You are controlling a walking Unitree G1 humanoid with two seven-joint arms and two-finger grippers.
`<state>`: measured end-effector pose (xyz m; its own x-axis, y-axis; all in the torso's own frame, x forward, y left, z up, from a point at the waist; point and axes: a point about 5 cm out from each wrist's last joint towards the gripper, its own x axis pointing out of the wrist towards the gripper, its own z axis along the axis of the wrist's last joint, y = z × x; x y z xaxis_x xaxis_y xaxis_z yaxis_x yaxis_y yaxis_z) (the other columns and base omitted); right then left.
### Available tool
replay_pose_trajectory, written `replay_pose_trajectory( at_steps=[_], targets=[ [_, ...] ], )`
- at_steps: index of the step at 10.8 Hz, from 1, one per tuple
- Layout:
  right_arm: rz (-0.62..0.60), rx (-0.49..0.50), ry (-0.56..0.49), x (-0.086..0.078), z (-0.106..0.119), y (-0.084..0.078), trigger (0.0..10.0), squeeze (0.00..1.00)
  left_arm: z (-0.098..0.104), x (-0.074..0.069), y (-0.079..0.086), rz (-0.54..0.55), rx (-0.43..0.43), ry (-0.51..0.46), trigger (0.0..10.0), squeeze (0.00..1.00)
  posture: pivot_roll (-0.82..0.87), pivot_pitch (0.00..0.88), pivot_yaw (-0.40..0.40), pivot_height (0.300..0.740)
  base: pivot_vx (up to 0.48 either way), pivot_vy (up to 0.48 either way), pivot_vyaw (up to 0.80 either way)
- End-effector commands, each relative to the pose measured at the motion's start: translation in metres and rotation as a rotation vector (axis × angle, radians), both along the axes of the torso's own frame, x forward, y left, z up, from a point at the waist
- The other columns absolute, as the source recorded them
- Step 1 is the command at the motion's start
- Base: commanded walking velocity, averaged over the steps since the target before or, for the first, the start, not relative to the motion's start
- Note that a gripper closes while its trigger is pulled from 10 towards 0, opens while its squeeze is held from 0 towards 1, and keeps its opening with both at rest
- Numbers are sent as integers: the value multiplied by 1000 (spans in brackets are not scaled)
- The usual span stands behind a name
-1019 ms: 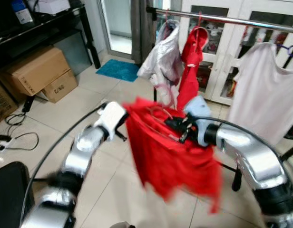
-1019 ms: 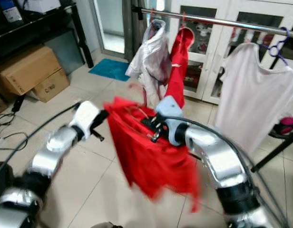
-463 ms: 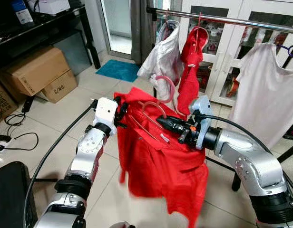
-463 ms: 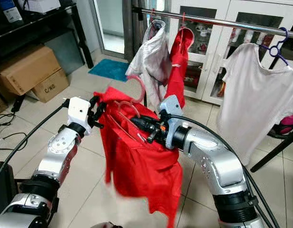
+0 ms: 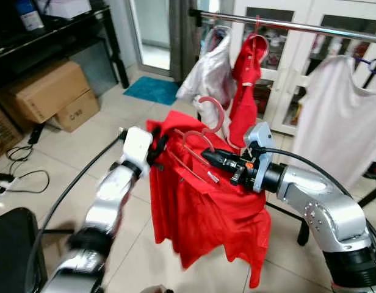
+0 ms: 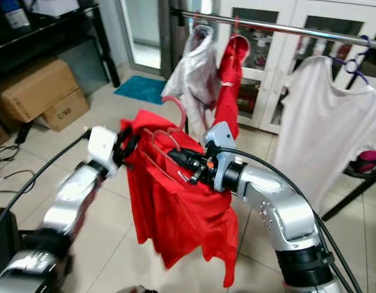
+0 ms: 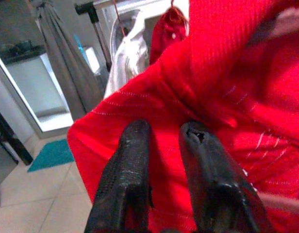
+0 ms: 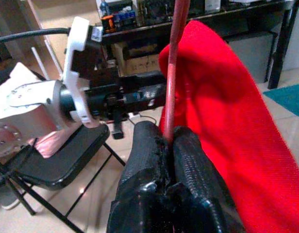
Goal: Hang hanger
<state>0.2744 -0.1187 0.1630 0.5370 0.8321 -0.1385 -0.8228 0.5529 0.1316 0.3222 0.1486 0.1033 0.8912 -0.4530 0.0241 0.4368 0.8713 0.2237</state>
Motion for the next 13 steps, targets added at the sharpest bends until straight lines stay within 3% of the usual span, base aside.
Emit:
replay_pose_trajectory(
  at_steps=[1, 2, 6, 9, 10, 12, 13],
  targets=[
    [36, 33, -57, -3, 12, 5, 0, 0, 1, -4, 3, -14, 30, -8, 10000, 0, -144, 0, 102, 740, 0, 0, 0],
    [36, 30, -55, -3, 11, 4, 0, 0, 1, -12, 5, -29, 13, -8, 10000, 0, -138, 0, 98, 740, 0, 0, 0],
    [44, 27, -60, -4, 11, 3, 0, 0, -2, -18, -5, -101, 27, 31, 10000, 0, -143, 0, 106, 740, 0, 0, 0],
    [65, 29, -63, -6, 12, 2, 0, 0, 7, -25, -9, -177, -17, -17, 10000, 0, -140, 0, 103, 740, 0, 0, 0],
    [71, 28, -63, -7, 12, 2, 0, 0, 10, -27, -7, -173, -40, -58, 10000, 1000, -139, 0, 103, 740, 0, 0, 0],
    [66, 25, -69, -6, 13, 2, 0, 0, 8, -30, 3, -55, -15, -80, 10000, 1000, -137, 0, 100, 740, 0, 0, 0],
    [62, 25, -71, -6, 13, 1, 0, 0, 9, -30, 5, 5, -49, -93, 10000, 1000, -136, 0, 98, 740, 0, 0, 0]
  ],
)
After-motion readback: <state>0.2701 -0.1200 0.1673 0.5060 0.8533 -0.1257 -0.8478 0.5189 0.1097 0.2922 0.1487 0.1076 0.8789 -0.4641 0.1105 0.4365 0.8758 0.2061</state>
